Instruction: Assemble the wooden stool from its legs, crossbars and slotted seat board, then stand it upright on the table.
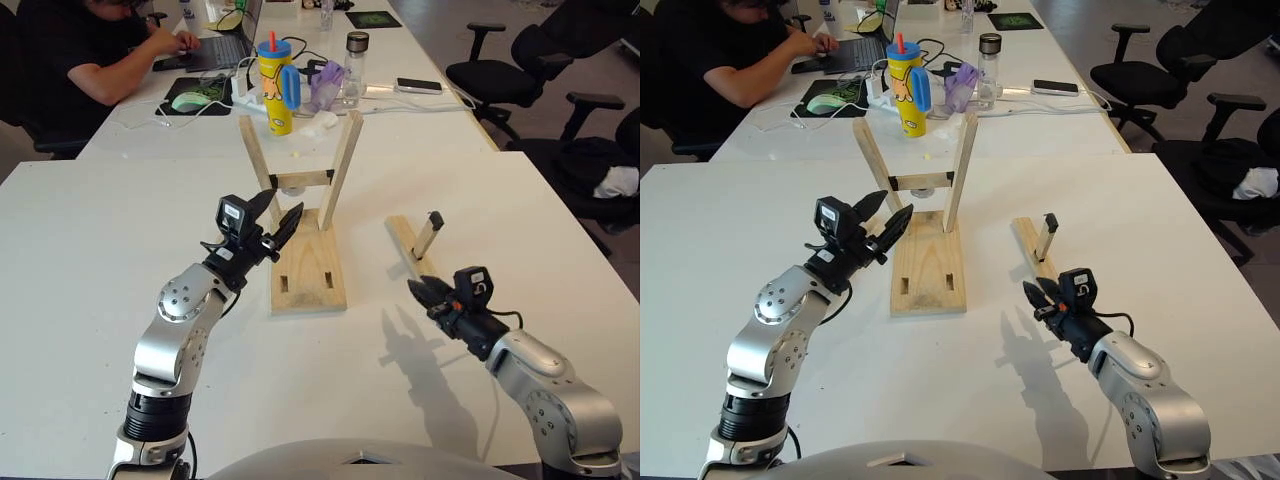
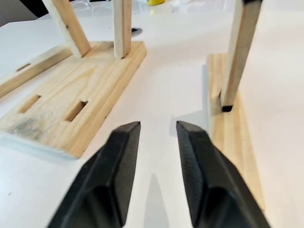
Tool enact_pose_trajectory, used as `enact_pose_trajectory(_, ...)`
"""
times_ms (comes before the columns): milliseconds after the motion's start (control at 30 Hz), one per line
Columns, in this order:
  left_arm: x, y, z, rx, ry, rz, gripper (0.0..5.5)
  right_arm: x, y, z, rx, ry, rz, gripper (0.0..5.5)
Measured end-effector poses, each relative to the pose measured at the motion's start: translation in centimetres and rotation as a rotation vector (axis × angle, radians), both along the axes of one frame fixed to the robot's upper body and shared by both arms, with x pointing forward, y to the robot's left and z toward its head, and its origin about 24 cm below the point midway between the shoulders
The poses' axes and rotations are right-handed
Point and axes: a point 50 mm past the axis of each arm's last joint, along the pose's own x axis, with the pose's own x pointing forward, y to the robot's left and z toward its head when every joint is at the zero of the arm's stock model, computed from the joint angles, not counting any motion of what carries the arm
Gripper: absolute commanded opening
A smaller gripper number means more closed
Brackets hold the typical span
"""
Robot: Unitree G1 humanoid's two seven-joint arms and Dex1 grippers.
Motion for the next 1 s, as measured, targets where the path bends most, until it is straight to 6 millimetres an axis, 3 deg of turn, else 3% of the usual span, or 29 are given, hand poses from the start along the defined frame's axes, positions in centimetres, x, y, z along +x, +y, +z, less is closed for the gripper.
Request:
enact_pose_trajectory(100, 0.0, -0.3, -0.1, 0.061, -0.02, 0.007, 3.19, 0.8, -0.9, 0.5, -0.089, -0.035, -0.044, 2.48)
enact_pose_trajectory(267, 0.0, -0.5, -0.6, 0.019, 0.019, -0.03, 3.84, 1.5, -2.2, -1.6, -0.179, 0.048, -0.088, 3.3)
enact_pose_trajectory(633, 0.0, -0.7, -1.0, 0.026, 0.068, -0.09, 3.84, 4.0, -2.0, -4.9, -0.268, 0.137, -0.093, 3.3)
enact_pose_trajectory(767, 0.0, -0.6, -1.1, 0.033, 0.073, -0.094, 3.84, 4.8, -2.0, -5.1, -0.252, 0.155, -0.108, 3.3)
enact_pose_trajectory(1000, 0.0, -0.4, -1.1, 0.047, 0.074, -0.091, 3.84, 5.6, -2.1, -4.9, -0.18, 0.197, -0.1, 2.07)
